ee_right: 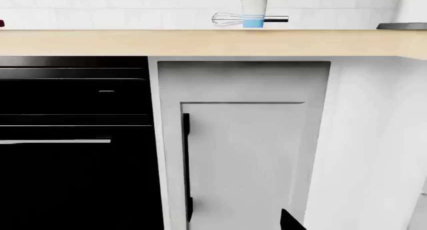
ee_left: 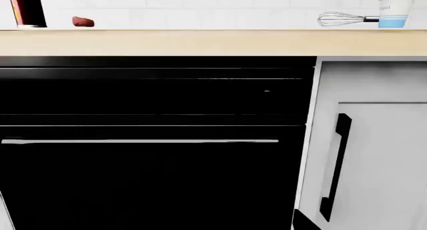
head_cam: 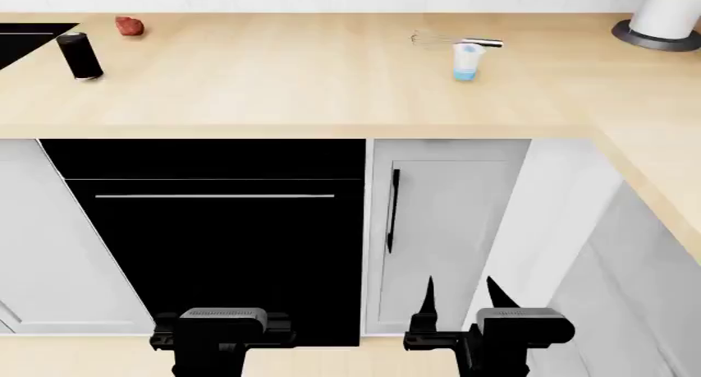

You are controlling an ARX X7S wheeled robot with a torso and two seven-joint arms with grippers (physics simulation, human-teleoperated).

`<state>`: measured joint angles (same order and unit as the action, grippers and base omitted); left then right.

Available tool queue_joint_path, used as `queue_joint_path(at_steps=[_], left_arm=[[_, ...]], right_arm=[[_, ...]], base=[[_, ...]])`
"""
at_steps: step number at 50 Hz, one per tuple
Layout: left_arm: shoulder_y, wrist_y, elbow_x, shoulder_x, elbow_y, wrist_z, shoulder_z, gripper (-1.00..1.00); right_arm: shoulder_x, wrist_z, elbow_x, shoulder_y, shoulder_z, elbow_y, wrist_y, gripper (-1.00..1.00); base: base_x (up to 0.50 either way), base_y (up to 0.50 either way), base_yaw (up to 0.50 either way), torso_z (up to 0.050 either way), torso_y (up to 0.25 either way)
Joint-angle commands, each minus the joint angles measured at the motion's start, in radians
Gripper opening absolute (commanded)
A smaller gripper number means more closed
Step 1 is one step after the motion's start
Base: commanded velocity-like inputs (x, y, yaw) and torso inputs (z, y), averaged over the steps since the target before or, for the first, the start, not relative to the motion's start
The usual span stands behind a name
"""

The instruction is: Pick the yogurt and canned food from the counter and place them in the cabinets closest to them.

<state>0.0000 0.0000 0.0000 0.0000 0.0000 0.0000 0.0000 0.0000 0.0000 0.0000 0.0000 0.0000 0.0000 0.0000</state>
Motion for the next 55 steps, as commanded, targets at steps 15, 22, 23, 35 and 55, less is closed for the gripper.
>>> queue_joint_path(at_steps=[15,22,23,35,55], left_arm=[[-0.011,-0.031,-0.044,-0.05,-0.003,-0.069,0.06,1.0],[-0.009,-0.022,-0.058,-0.062,-0.002,-0.079,0.073,1.0],[-0.009,-0.022,-0.061,-0.063,-0.002,-0.08,0.074,1.0],[-0.009,-0.019,-0.083,-0.079,0.0,-0.09,0.092,1.0],[-0.036,-0.087,-0.162,-0.108,0.089,-0.105,0.092,1.0]], right_arm=[[0.051,0.064,0.058,0.003,-0.06,0.003,-0.005,1.0],[0.062,0.078,0.069,0.005,-0.074,0.006,-0.005,1.0],[0.063,0.08,0.071,0.005,-0.076,0.006,-0.005,1.0],[0.078,0.098,0.084,0.01,-0.095,0.011,-0.002,1.0],[0.099,0.152,0.18,0.042,-0.072,-0.106,0.182,1.0]], base=[[0.0,0.0,0.0,0.037,0.0],[0.0,0.0,0.0,0.05,0.0],[0.0,0.0,0.0,0.05,0.0],[0.0,0.0,0.0,0.05,0.0],[0.0,0.0,0.0,0.028,0.0]])
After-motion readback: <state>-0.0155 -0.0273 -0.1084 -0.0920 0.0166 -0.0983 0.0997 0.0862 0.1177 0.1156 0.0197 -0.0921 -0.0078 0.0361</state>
